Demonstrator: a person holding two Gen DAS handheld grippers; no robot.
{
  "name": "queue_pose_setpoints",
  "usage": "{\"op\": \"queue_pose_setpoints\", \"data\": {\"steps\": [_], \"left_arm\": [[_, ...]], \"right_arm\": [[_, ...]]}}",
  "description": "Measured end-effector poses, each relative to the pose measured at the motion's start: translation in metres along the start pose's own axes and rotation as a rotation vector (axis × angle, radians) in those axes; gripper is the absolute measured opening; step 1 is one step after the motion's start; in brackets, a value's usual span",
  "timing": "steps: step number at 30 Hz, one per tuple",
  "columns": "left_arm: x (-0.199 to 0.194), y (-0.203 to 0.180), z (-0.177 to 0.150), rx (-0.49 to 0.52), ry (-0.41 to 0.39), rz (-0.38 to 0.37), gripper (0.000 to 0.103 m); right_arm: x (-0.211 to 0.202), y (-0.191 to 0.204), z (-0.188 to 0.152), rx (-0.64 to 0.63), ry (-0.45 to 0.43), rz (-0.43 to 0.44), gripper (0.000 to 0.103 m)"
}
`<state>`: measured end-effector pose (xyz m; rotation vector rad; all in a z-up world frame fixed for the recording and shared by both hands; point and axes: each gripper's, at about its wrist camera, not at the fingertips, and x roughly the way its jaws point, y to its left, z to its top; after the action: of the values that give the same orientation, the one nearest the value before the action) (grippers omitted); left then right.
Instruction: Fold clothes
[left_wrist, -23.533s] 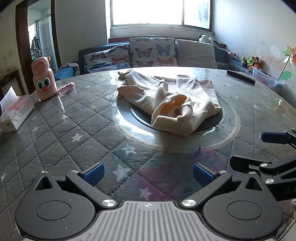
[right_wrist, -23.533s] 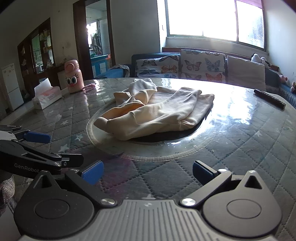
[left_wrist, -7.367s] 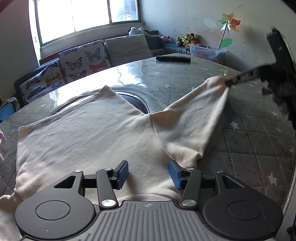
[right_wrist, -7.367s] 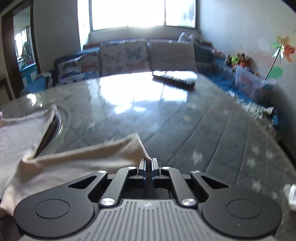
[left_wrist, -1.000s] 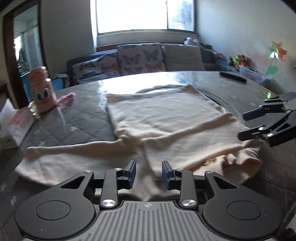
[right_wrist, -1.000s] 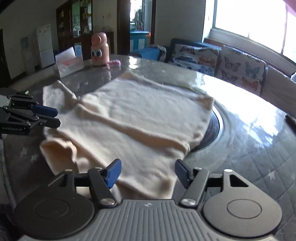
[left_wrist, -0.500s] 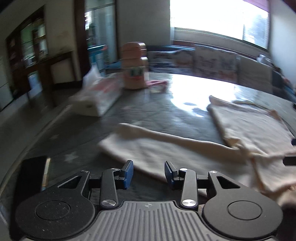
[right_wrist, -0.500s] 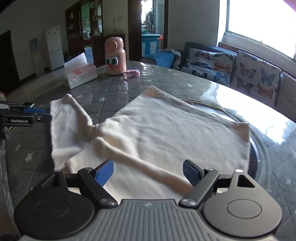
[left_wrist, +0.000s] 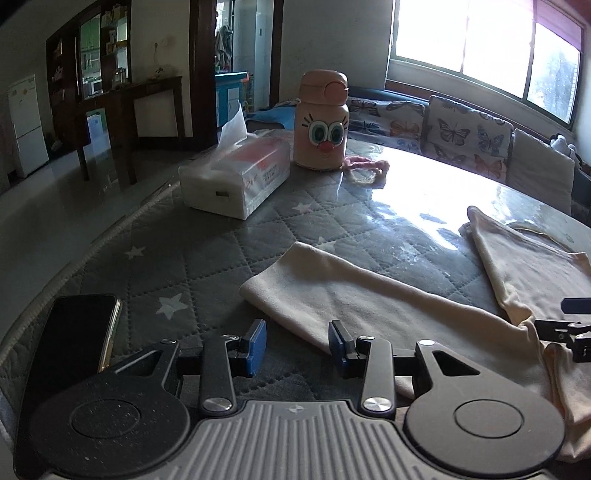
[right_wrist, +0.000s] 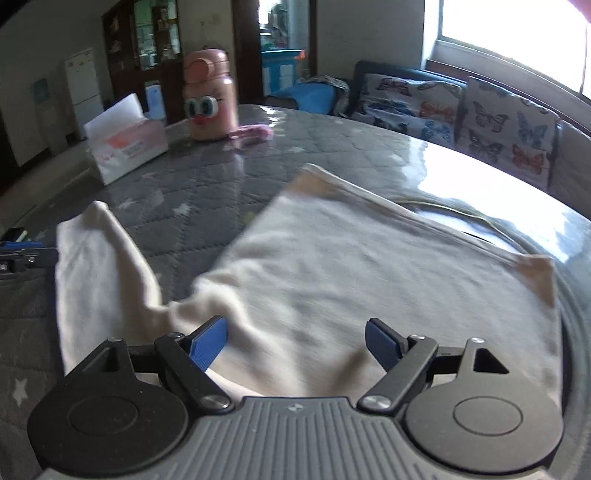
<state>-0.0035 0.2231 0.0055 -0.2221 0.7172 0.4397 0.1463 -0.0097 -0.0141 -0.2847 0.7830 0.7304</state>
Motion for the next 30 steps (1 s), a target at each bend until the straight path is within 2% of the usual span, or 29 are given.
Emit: {"op": "queue_pose_setpoints", "data": {"steps": [3,11,14,17,20,24,27,30], "left_arm": [[-0.001,0.004,0.0,-0.018,0.0,0.004,0.04],[-0.005,0.009,0.002,-0.043,-0.011,-0.002,0.04],[-0.002,0.006,0.003,-0.041,-0.01,-0.001,0.04],[0.005,0.005,0.004,-0.045,-0.004,0.008,0.039],[0.009,0.005,0.006,-0.051,0.0,0.011,0.038],[0.015,0.004,0.009,-0.061,0.001,0.022,0.037],[0.018,0.005,0.011,-0.079,-0.004,0.03,0.03],[0.02,0.005,0.012,-0.102,-0.011,0.03,0.01]], "right_arm": [[0.002,0.019,0.001,-0.065,-0.005,0.017,0.084],[-0.005,0.007,0.012,-0.031,-0.058,-0.034,0.084],[0.007,0.003,0.014,-0.023,-0.022,-0.052,0.084],[0.013,0.008,0.012,-0.047,-0.007,0.005,0.084],[0.007,0.016,0.013,-0.091,-0.023,0.006,0.084],[-0.011,0.007,0.015,-0.054,-0.051,0.024,0.084],[-0.027,0.003,0.011,-0.069,-0.065,0.001,0.084],[-0.039,-0.002,0.003,-0.065,-0.062,-0.011,0.084]]}}
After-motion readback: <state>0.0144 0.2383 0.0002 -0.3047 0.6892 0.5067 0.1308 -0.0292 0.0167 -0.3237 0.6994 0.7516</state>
